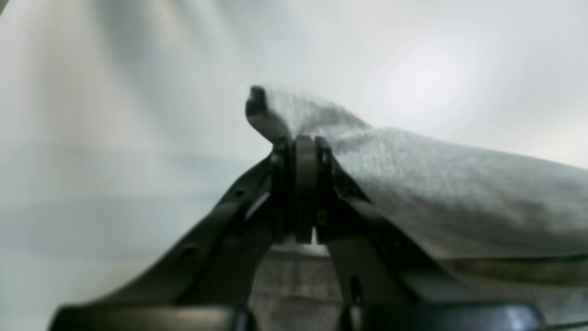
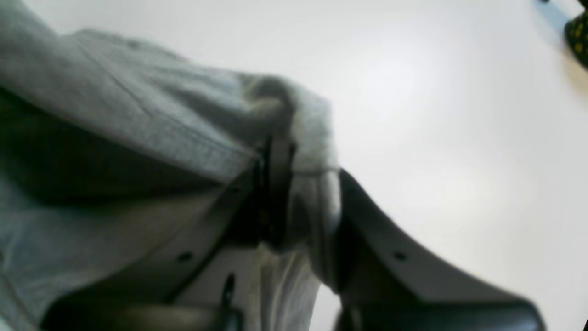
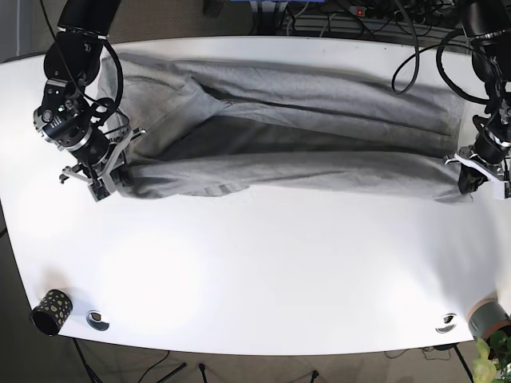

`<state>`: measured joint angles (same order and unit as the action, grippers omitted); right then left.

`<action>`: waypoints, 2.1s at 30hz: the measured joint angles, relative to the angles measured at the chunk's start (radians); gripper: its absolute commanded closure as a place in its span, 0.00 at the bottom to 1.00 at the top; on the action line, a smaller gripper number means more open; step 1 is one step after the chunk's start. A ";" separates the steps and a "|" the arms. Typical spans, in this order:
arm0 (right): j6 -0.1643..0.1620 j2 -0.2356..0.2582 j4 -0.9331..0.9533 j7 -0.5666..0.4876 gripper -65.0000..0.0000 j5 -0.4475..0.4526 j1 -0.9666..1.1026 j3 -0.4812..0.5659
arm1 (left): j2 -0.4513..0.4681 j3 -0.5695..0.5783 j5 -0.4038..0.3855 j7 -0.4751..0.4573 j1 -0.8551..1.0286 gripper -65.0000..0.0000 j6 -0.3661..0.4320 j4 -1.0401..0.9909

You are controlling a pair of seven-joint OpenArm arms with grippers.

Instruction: Fold the T-shirt properly

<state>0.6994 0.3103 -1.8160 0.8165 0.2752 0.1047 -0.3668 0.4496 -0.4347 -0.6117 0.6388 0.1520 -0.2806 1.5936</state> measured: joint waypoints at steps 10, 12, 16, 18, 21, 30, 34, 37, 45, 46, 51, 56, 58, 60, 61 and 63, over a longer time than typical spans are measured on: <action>0.000 0.000 -0.056 -0.004 0.96 0.002 0.142 0.000 | -0.003 -0.075 0.000 0.000 0.090 1.00 -0.030 0.003; 0.000 -0.001 -0.056 -0.004 0.95 0.002 0.158 0.000 | -0.002 -0.091 0.001 0.000 0.107 1.00 -0.080 0.002; 0.006 -0.007 -0.055 -0.004 0.95 0.017 0.193 -0.023 | -0.003 -0.126 -0.003 -0.001 0.157 0.99 -0.134 0.003; 0.004 -0.024 -0.051 -0.008 0.95 0.016 0.200 -0.055 | -0.003 -0.132 0.001 0.000 0.179 0.99 -0.135 0.001; 0.003 -0.055 -0.024 -0.005 0.90 0.010 0.199 -0.090 | -0.005 -0.132 0.005 0.001 0.199 0.97 -0.135 -0.002; -0.003 -0.109 0.023 0.049 0.32 -0.006 0.215 -0.222 | -0.003 -0.129 0.012 0.064 0.230 0.49 -0.127 -0.003; 0.000 -0.148 0.013 0.085 0.30 0.002 0.212 -0.281 | 0.000 -0.130 0.011 0.100 0.225 0.46 -0.127 0.001; -0.002 -0.156 -0.016 0.102 0.30 -0.003 0.210 -0.306 | 0.000 -0.130 0.011 0.106 0.226 0.47 -0.127 0.016; -0.003 -0.200 -0.096 0.126 0.30 0.001 0.150 -0.275 | -0.018 -0.102 0.006 0.102 0.206 0.47 -0.125 0.142; -0.003 -0.201 -0.093 0.146 0.30 -0.006 0.134 -0.255 | -0.031 -0.098 0.007 0.105 0.196 0.47 -0.125 0.142; -0.002 -0.198 -0.036 0.182 0.30 -0.002 0.038 -0.151 | -0.055 -0.035 0.015 0.107 0.164 0.47 -0.128 0.127; 0.000 -0.198 0.080 0.183 0.30 -0.005 -0.047 -0.067 | -0.056 0.030 0.094 0.105 0.167 0.47 -0.127 0.118; -0.003 -0.194 0.158 0.188 0.30 -0.012 -0.097 -0.039 | -0.058 0.047 0.113 0.109 0.169 0.47 -0.129 0.107; -0.003 -0.177 0.223 0.190 0.30 -0.009 -0.130 -0.011 | -0.061 0.047 0.121 0.108 0.168 0.47 -0.131 0.089; -0.001 -0.166 0.259 0.187 0.30 -0.006 -0.150 0.000 | -0.058 0.047 0.122 0.107 0.167 0.47 -0.132 0.074; -0.001 -0.158 0.317 0.182 0.30 -0.006 -0.182 0.010 | -0.058 0.043 0.126 0.109 0.167 0.47 -0.131 0.052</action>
<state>0.6987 0.1520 -1.4994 0.9981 0.2691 -0.0776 -0.3569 0.3916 -0.3920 -0.4862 0.7475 0.3191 -0.4114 1.6459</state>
